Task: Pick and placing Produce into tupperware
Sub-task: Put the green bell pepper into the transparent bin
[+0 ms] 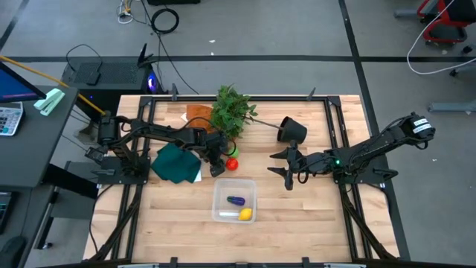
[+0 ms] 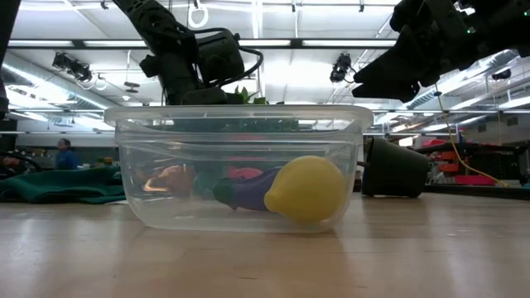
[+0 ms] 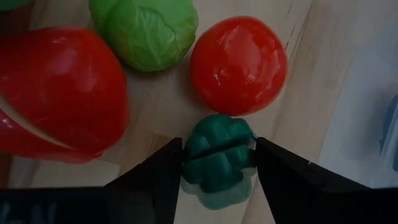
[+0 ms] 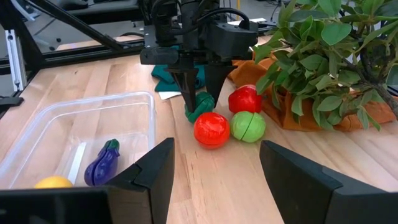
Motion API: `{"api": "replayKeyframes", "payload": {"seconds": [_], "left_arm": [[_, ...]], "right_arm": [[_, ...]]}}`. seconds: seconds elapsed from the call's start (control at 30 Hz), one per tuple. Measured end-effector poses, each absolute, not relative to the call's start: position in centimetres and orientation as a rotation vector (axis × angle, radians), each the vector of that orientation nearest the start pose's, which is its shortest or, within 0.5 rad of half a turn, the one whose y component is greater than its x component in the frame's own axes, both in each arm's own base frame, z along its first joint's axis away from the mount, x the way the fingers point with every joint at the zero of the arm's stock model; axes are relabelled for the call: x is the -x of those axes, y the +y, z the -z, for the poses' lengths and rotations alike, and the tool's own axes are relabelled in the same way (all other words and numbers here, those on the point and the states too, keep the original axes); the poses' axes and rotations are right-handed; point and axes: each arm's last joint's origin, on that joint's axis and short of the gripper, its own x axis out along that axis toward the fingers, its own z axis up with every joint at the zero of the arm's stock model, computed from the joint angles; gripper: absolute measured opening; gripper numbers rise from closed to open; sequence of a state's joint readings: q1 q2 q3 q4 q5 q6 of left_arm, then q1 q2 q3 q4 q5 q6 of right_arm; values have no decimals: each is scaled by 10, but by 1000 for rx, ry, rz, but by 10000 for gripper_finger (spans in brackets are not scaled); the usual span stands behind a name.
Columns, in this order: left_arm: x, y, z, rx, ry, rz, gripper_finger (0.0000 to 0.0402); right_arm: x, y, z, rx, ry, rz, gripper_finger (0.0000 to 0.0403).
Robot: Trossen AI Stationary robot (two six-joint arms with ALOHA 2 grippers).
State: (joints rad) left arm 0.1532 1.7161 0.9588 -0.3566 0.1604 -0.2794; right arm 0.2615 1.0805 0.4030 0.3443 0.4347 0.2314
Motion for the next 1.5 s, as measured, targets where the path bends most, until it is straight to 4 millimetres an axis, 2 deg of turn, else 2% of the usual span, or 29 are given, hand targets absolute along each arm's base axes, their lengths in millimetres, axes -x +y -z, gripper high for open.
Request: {"api": "replayKeyframes", "payload": {"seconds": [0.43, 0.9, 1.27, 1.5], "left_arm": [[-316, 44, -156, 408, 1095, -144, 195], [-328, 44, -179, 366, 1090, -111, 176], [-341, 43, -215, 326, 1078, -66, 173], [-353, 22, -237, 337, 1024, 73, 168]], "right_arm": [[-209, 43, -199, -116, 292, 206, 195], [-209, 43, -198, -118, 299, 207, 195], [-209, 43, -198, -118, 299, 207, 195], [-209, 43, -198, -118, 298, 207, 195]]}}
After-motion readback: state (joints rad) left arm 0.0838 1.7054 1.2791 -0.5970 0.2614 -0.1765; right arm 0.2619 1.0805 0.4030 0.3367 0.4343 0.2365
